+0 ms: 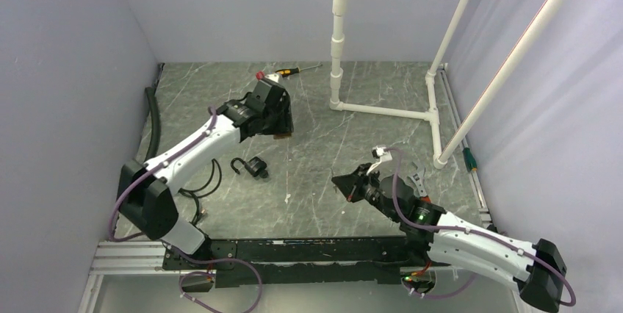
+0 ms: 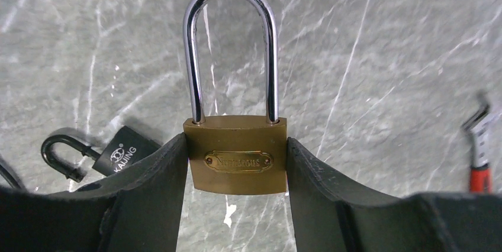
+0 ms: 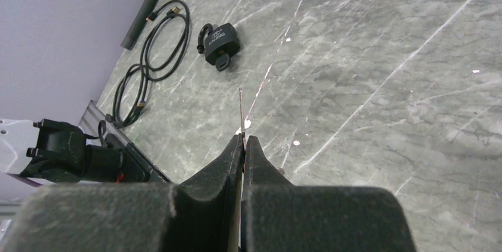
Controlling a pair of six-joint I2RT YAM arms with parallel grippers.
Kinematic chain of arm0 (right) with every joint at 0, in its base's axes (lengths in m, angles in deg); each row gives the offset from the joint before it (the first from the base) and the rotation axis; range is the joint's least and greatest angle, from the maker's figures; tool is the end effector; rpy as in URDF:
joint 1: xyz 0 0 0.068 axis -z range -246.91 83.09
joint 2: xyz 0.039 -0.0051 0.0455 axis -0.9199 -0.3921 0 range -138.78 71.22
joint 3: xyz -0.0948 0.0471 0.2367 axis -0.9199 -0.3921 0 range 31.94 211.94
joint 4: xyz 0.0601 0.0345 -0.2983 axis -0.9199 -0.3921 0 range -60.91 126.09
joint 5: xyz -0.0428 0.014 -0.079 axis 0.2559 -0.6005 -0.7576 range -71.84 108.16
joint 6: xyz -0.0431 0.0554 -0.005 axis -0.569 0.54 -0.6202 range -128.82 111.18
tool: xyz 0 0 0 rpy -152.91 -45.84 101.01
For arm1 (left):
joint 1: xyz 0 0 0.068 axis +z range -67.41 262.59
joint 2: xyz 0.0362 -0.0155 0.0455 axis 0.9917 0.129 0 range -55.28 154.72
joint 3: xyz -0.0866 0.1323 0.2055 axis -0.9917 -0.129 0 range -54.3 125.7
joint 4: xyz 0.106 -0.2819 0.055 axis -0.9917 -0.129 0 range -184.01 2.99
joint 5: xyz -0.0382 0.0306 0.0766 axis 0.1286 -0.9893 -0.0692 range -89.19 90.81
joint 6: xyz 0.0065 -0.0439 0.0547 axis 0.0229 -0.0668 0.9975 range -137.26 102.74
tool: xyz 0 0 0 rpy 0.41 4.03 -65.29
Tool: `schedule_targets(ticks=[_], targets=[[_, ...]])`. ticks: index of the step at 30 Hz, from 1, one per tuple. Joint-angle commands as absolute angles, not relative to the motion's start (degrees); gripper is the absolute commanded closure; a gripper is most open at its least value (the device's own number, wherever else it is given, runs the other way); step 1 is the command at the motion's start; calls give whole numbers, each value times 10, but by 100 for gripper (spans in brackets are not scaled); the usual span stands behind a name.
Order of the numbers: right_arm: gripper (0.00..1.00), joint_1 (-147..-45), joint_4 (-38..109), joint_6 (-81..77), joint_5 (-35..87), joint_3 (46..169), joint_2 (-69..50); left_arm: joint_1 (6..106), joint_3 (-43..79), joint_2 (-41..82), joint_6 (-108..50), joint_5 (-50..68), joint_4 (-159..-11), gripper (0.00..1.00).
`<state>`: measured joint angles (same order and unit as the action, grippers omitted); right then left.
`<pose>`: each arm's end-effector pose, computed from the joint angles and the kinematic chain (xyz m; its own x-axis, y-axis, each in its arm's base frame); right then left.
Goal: Unlock with the key
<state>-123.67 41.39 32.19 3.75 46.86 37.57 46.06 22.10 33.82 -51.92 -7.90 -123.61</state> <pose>0.1403 0.1880 0.1848 -0.5405 0.3347 -0.7719 -0.4275 0.6809 0.5947 0.3264 -0.2311 0.2585 -0.7906 -0.1140 -0.6016 0.0722 0.9583 -0.2765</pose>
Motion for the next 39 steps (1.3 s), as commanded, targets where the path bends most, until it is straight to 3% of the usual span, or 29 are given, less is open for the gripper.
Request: schedule_targets(ticks=[1, 22, 39], targets=[[100, -1237, 477, 316, 54, 526, 318, 472, 254, 286, -578, -115, -1197, 100], [100, -1243, 618, 300, 46, 666, 67, 502, 235, 273, -621, 93, -1141, 100], [100, -1244, 656, 291, 57, 718, -26, 524, 215, 260, -631, 85, -1129, 100]])
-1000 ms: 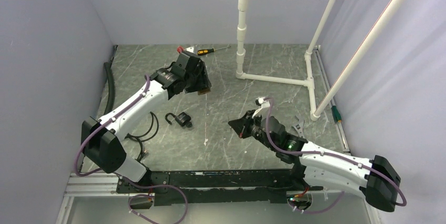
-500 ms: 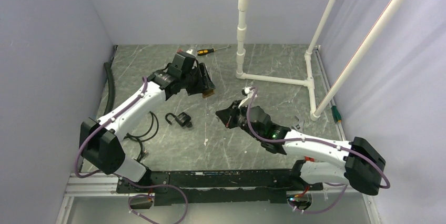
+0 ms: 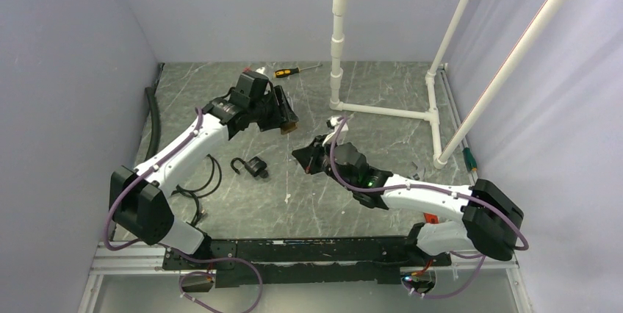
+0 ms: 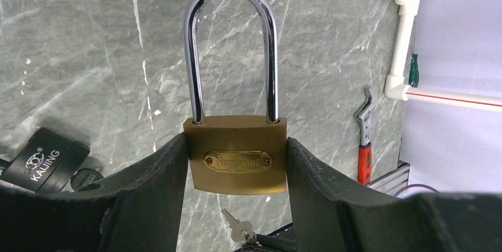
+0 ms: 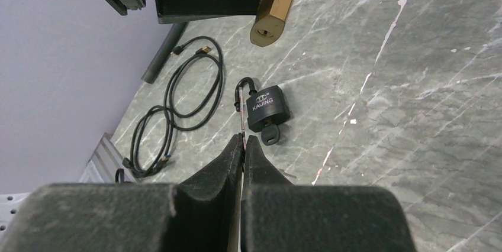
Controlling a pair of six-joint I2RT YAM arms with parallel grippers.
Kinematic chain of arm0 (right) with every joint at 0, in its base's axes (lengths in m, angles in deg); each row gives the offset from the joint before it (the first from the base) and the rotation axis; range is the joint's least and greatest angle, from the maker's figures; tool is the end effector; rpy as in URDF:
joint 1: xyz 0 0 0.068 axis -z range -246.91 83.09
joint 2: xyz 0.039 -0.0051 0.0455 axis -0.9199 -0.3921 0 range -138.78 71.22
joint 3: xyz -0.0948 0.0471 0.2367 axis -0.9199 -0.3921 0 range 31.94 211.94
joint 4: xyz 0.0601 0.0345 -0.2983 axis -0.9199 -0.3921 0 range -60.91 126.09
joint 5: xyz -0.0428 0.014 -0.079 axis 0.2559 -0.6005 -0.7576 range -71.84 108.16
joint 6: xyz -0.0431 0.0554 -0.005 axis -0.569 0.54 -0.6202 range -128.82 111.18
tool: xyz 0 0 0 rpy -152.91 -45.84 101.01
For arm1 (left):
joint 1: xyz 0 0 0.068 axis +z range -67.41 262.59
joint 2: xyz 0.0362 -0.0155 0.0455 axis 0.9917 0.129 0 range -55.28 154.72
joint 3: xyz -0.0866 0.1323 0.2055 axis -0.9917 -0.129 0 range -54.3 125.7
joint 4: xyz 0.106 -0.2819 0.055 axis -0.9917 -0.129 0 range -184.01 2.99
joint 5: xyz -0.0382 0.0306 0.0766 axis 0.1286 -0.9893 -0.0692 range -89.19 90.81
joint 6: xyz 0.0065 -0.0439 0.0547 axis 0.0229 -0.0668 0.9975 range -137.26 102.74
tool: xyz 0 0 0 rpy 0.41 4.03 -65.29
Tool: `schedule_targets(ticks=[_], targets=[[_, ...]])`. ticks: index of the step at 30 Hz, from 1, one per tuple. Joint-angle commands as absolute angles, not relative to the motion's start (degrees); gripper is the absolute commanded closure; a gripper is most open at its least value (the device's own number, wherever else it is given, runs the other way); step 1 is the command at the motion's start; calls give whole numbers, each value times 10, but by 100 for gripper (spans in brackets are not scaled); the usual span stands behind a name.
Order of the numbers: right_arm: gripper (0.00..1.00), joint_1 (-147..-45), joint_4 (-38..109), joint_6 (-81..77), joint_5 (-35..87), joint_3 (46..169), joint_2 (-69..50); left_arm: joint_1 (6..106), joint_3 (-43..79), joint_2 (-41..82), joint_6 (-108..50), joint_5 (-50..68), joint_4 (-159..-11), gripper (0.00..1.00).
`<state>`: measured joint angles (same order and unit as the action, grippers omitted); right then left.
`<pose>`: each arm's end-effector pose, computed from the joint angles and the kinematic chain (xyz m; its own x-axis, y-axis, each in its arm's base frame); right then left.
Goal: Unlock with the key
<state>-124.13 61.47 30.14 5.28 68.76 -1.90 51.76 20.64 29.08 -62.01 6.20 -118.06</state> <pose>0.1982 0.2842 0.2033 -0.5206 0.3238 -0.7900 -0.4806 0.6537 0.5846 0.3351 -0.2064 0.2884 -0.7982 -0.3399 -0.4973 0.0136 0.8152 -0.5790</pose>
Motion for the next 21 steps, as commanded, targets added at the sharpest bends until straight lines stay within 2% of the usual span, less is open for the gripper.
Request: schedule_targets(ticks=[1, 21], targets=[[100, -1244, 655, 290, 55, 721, -29, 526, 214, 259, -632, 87, -1126, 100], [100, -1241, 614, 263, 0, 754, -53, 530, 195, 266, -640, 145, -1091, 100]])
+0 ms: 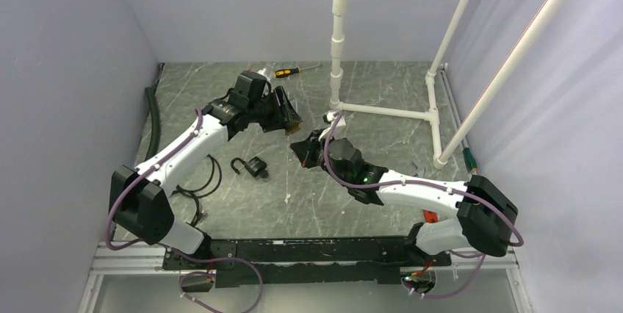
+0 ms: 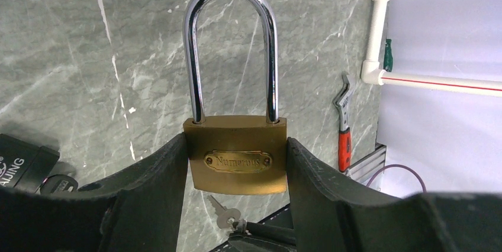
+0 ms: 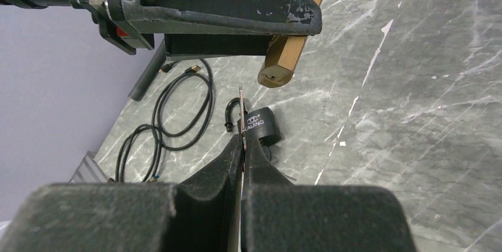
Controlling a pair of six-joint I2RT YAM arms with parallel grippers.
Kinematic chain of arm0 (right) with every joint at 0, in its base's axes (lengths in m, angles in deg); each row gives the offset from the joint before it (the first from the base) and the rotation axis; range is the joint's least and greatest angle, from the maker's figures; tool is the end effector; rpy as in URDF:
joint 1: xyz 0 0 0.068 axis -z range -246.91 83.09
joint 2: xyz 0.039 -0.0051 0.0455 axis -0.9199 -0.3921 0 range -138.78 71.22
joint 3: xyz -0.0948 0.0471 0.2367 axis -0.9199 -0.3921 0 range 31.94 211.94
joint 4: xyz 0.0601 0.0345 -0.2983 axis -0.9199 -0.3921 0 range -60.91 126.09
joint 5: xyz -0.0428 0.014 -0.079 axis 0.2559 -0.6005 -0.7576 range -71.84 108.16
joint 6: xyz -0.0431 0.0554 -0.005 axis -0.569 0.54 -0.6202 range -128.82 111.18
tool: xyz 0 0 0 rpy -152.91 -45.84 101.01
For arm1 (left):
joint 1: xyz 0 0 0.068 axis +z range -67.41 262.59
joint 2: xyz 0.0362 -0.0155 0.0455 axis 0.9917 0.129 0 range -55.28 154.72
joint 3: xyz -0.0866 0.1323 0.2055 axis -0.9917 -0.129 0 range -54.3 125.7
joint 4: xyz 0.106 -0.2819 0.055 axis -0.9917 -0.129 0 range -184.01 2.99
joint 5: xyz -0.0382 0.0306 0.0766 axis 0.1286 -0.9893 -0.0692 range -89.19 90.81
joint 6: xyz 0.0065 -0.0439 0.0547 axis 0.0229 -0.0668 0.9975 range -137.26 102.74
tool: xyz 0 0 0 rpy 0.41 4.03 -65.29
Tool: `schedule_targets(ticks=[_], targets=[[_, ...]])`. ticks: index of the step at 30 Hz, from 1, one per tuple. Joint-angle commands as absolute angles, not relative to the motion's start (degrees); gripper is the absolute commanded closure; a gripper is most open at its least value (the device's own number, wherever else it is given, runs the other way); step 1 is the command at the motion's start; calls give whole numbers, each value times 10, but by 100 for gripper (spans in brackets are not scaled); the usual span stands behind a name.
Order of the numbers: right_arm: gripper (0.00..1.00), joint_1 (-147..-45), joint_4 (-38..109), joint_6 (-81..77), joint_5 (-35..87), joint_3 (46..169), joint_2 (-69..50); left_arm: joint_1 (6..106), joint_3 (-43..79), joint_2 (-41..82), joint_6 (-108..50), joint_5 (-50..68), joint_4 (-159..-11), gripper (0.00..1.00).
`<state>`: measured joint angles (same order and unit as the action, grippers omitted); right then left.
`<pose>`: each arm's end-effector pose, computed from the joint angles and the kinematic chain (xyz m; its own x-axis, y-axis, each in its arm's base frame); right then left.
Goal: Unlock with the key
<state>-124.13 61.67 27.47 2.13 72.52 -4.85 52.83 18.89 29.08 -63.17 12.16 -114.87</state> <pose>0.2082 0.2941 0.2130 -0.4662 0.3268 -0.8221 -0.4774 0.6895 0.5448 0.3374 -0.2061 0.2824 -0.8252 -0.3394 -0.4514 0.0383 0.7638 -0.6443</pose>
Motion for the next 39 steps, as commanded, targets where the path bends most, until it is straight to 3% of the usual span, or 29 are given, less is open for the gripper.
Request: schedule_targets(ticks=[1, 39], targets=[[100, -1241, 612, 263, 0, 754, -53, 530, 196, 266, -639, 143, -1092, 100], [100, -1226, 581, 256, -17, 770, -53, 533, 191, 265, -638, 155, -1085, 100]])
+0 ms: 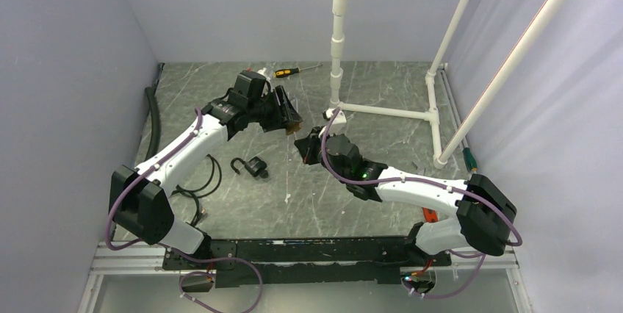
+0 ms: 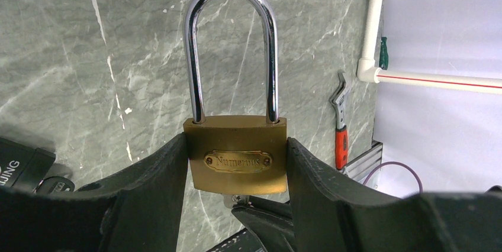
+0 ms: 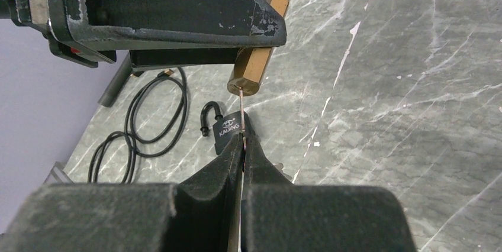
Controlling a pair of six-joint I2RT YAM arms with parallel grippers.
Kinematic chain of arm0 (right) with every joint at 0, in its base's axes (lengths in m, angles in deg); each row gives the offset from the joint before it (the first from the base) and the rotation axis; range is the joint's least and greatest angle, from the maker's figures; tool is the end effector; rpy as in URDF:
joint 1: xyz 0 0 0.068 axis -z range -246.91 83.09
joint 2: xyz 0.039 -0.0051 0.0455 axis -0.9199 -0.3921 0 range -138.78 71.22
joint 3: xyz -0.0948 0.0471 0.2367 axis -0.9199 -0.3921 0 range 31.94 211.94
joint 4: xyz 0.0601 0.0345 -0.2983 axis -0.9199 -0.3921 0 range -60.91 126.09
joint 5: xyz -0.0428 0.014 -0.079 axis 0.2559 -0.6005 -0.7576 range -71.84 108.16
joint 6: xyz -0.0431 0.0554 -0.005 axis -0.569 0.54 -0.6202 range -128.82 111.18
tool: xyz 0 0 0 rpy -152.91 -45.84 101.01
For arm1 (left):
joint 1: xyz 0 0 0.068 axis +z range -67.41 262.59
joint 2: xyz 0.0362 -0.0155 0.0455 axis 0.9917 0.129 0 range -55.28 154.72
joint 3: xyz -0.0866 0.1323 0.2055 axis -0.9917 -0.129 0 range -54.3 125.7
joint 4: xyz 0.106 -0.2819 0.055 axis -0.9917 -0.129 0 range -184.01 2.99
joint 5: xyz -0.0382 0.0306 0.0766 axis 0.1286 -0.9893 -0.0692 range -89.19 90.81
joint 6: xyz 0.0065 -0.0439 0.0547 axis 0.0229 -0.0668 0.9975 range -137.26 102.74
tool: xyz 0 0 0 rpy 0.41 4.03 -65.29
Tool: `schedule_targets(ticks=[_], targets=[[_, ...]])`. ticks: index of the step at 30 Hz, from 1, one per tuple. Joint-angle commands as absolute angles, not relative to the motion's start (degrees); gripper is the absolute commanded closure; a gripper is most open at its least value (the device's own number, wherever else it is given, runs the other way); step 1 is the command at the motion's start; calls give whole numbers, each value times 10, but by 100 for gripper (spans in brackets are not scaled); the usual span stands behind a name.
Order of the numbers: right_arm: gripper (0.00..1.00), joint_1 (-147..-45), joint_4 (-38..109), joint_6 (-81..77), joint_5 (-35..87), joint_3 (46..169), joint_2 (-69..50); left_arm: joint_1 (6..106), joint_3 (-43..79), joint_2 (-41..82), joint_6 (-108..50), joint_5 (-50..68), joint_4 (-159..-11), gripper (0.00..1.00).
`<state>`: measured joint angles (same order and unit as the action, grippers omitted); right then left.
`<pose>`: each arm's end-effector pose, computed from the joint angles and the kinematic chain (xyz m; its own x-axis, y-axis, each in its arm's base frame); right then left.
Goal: Unlock with the key
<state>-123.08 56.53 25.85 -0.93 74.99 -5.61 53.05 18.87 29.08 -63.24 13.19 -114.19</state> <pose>0.2184 0.2921 0.2146 -0.4514 0.2921 -0.8432 -0.4267 0.7592 0.4915 0.3383 -0.2061 0.2836 -0.8267 -0.3389 -0.4491 0.0479 0.7529 -0.6564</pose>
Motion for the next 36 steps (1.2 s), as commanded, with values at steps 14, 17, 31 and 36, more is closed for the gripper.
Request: schedule_targets(ticks=[14, 17, 31, 36], targets=[[100, -1219, 593, 264, -2, 770, -63, 533, 187, 262, -637, 163, -1077, 100], [100, -1218, 594, 264, 3, 774, -69, 533, 186, 262, -637, 164, -1076, 100], [100, -1212, 590, 266, -5, 778, -55, 532, 183, 259, -630, 158, -1072, 100], [100, -1210, 585, 272, -1, 794, -61, 529, 181, 257, -626, 150, -1069, 100]])
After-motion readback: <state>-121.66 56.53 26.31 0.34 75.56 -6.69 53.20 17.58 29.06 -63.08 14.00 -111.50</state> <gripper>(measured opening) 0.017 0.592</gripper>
